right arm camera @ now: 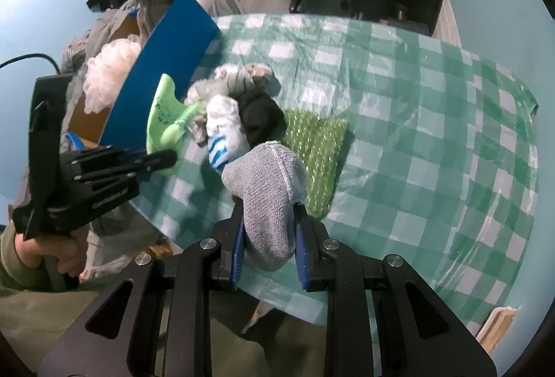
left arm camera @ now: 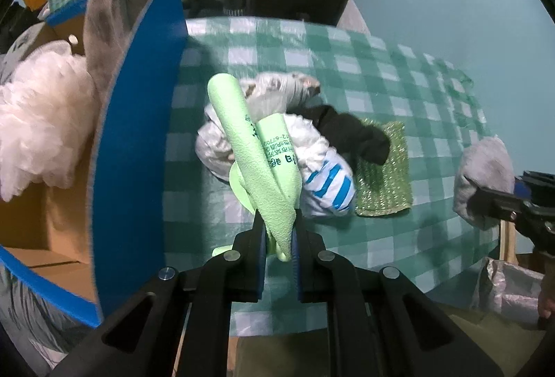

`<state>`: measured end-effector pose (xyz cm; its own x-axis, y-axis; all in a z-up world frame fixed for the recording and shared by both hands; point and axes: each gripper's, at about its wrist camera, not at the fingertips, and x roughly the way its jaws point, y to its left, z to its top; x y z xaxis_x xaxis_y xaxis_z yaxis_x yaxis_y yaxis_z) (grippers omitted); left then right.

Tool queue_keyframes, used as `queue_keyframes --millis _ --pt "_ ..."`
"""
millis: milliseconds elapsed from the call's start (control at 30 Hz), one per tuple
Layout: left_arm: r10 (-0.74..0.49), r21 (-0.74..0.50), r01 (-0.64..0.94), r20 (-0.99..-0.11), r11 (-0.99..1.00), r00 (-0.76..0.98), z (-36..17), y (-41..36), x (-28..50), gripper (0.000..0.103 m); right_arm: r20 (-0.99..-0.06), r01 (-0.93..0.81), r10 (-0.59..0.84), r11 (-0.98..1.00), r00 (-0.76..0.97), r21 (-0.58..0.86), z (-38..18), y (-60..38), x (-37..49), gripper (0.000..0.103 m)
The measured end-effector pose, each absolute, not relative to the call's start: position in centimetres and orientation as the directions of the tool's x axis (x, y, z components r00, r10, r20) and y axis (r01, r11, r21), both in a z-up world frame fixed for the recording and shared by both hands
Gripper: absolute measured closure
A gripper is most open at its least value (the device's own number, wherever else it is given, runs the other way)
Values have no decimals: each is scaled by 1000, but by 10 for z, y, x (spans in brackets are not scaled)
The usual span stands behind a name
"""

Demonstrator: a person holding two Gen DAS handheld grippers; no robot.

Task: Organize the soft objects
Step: 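Lift the green cloth in the left tool toward the box while the right tool holds the sock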

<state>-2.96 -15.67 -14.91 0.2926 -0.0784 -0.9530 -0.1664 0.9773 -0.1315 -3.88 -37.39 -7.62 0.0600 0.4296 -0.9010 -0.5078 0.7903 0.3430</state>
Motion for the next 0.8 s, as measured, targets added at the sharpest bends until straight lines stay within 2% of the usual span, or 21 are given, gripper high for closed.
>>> queue_keyframes --millis 433,800 --pt "-70 -131 -132 -919 983 389 -95 -147 -25 91 -894 -530 436 784 103 322 -50 -349 -23 80" --pt "-65 -135 -132 -897 982 437 -74 -132 -22 91 -884 -551 446 778 144 303 -25 -324 -15 80"
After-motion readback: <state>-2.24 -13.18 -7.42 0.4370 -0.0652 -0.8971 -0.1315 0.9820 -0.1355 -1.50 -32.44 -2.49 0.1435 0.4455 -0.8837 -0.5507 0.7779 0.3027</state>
